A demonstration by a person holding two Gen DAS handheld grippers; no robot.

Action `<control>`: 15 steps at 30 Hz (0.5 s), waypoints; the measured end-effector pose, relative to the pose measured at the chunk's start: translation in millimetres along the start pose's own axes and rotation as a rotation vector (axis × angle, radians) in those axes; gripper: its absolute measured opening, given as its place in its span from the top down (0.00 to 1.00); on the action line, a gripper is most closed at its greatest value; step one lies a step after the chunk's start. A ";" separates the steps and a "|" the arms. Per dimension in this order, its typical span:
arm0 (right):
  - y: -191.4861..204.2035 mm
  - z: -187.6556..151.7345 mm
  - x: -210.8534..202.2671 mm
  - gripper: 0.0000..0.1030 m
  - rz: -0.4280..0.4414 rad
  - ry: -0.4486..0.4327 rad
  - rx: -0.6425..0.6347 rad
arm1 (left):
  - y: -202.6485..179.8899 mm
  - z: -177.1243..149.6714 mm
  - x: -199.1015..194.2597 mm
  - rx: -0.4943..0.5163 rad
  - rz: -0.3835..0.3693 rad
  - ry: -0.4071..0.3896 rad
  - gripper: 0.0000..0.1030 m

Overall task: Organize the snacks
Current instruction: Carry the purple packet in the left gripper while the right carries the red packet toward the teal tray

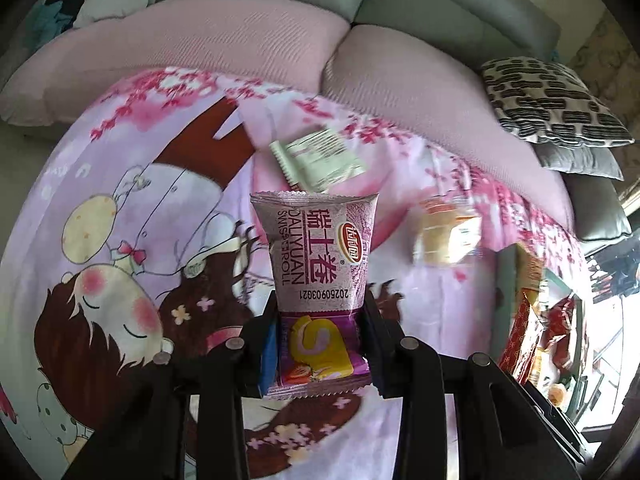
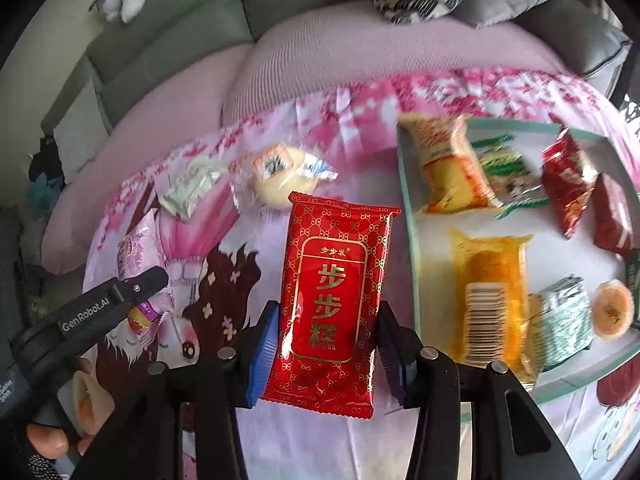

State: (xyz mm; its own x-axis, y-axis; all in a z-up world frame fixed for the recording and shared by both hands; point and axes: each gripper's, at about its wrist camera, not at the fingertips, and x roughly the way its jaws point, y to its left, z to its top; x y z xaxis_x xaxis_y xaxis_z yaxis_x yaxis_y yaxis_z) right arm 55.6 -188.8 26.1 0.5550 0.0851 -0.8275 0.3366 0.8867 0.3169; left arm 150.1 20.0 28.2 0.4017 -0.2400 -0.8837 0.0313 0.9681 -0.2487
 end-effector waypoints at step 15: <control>-111.4 24.8 -59.0 0.52 -0.060 -0.203 0.225 | -121.4 -13.5 -25.8 0.262 -0.105 -0.062 0.63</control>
State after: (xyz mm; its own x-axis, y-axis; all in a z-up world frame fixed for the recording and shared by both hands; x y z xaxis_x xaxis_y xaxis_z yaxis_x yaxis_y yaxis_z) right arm 4.3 -303.9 51.1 0.6620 -0.0770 -0.7456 0.5206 0.7628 0.3835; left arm 123.6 -92.3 75.9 0.4386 -0.3425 -0.8309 0.3079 0.9259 -0.2191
